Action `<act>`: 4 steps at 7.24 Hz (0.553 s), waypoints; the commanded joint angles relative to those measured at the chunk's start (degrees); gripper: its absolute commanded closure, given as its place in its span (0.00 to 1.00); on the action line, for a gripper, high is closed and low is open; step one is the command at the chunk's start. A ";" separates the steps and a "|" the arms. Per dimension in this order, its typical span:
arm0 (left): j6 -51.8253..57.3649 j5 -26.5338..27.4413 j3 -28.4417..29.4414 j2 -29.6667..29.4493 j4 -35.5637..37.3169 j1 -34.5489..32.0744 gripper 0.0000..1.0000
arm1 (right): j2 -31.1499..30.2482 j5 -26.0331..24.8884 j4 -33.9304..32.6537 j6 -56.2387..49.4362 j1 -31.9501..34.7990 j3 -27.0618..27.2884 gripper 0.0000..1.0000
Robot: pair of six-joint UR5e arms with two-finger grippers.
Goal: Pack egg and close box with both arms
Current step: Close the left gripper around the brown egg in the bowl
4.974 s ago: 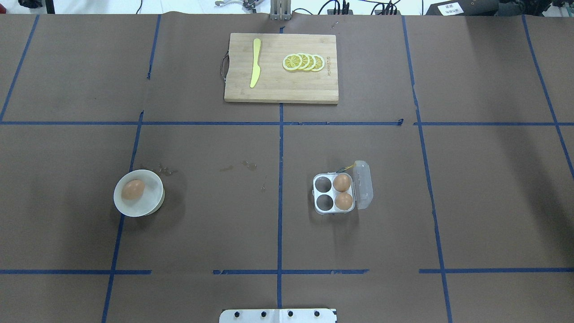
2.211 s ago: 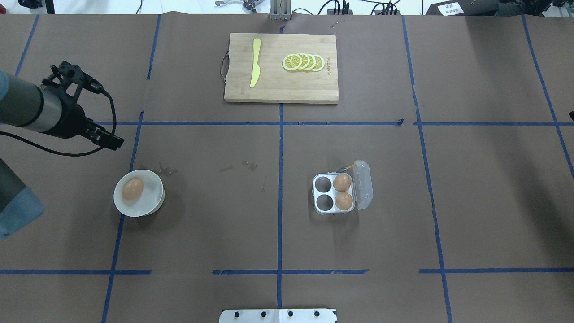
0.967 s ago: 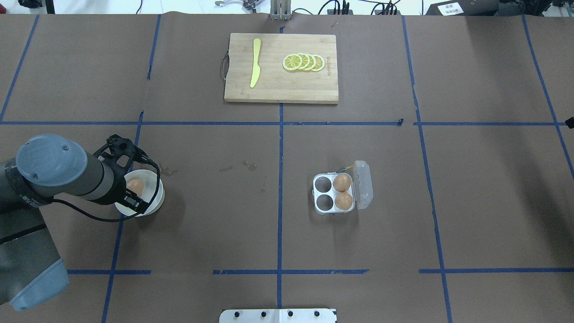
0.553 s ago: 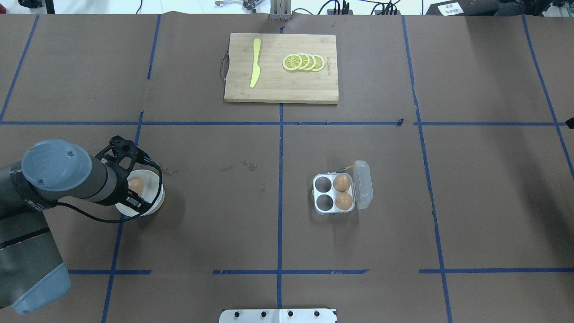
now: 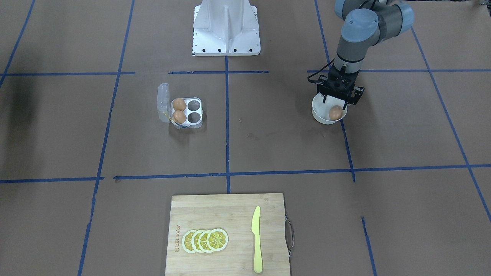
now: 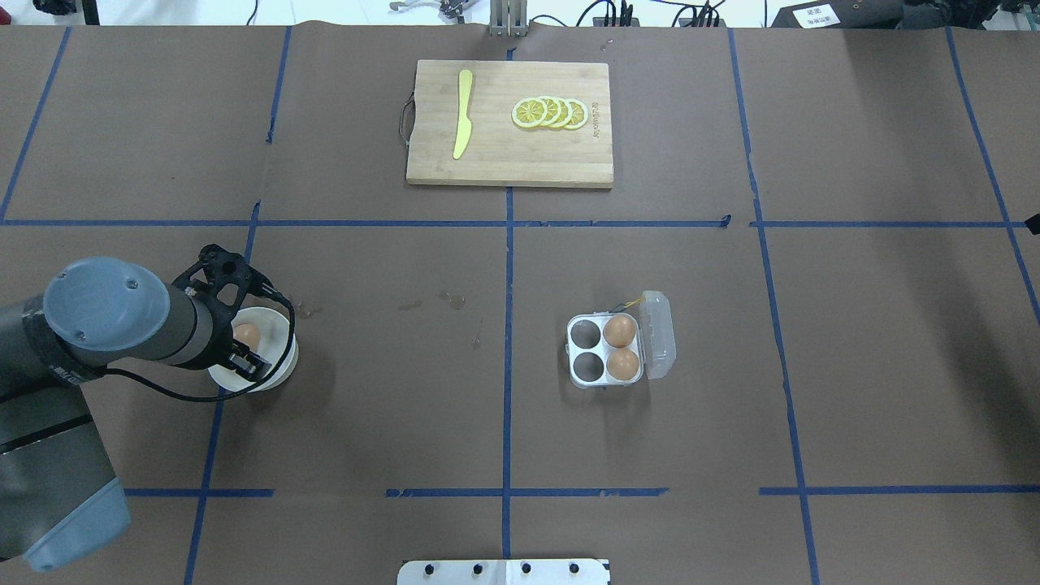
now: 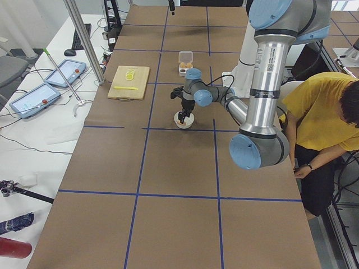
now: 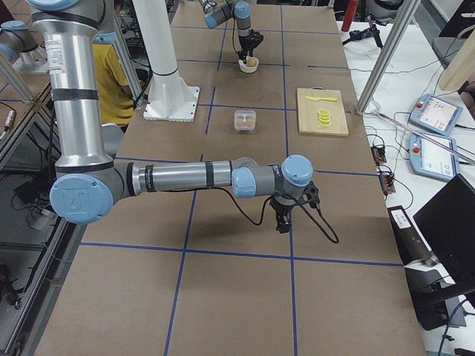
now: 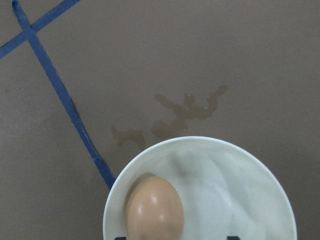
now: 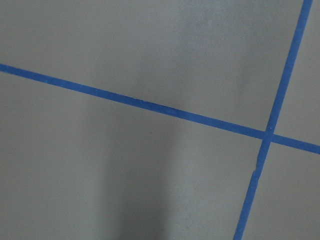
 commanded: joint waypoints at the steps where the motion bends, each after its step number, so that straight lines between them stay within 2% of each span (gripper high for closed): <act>1: 0.11 0.12 0.14 0.00 0.00 0.08 0.30 | 0.00 0.00 0.00 -0.09 -0.05 -0.10 0.00; 4: 0.20 0.21 0.75 -0.44 0.00 0.52 0.32 | 0.00 0.00 0.00 -0.17 -0.05 -0.11 0.00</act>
